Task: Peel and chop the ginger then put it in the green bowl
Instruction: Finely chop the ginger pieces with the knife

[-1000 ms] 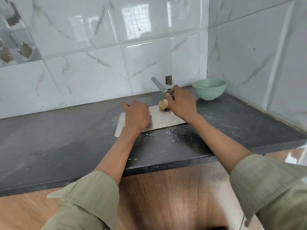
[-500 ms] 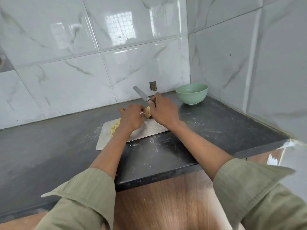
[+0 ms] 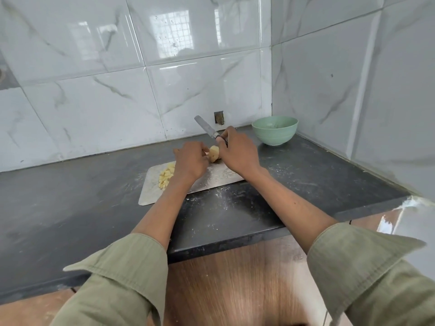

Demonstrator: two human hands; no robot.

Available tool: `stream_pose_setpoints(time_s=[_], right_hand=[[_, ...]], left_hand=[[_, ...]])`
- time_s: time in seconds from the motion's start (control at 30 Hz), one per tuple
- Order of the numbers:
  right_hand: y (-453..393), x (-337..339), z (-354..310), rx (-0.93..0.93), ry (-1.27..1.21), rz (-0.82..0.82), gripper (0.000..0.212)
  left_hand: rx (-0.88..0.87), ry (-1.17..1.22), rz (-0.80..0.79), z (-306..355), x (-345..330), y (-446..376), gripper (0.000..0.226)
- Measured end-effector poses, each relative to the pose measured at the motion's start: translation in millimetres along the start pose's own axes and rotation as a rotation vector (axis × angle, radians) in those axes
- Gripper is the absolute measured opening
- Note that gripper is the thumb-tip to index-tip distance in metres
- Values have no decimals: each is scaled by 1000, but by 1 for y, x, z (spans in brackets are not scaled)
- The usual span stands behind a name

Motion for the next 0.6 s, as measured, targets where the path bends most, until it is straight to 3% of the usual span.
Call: stream_pose_setpoints(time_s=[0.17, 0.3, 0.47, 0.6], right_hand=[[1, 4, 0, -14, 7, 5, 19], [1, 6, 0, -18, 23, -2, 20], [17, 6, -18, -13, 62, -12, 22], [55, 5, -30, -34, 213, -43, 26]], left_hand=[[10, 39, 47, -9, 16, 9, 28], [-71, 222, 79, -16, 35, 22, 26], [-253, 254, -71, -10, 35, 50, 19], [-260, 248, -169, -10, 32, 56, 20]])
Point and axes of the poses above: each hand's wrist, its own y-axis away from the middle knuckle, its own x-axis out of the back of the hand, z = x × y, the point moved 9 cm from there along -y, towards the middle knuckle, and after that the axes turned 13 degrees about -y, right-handed, at the moved point
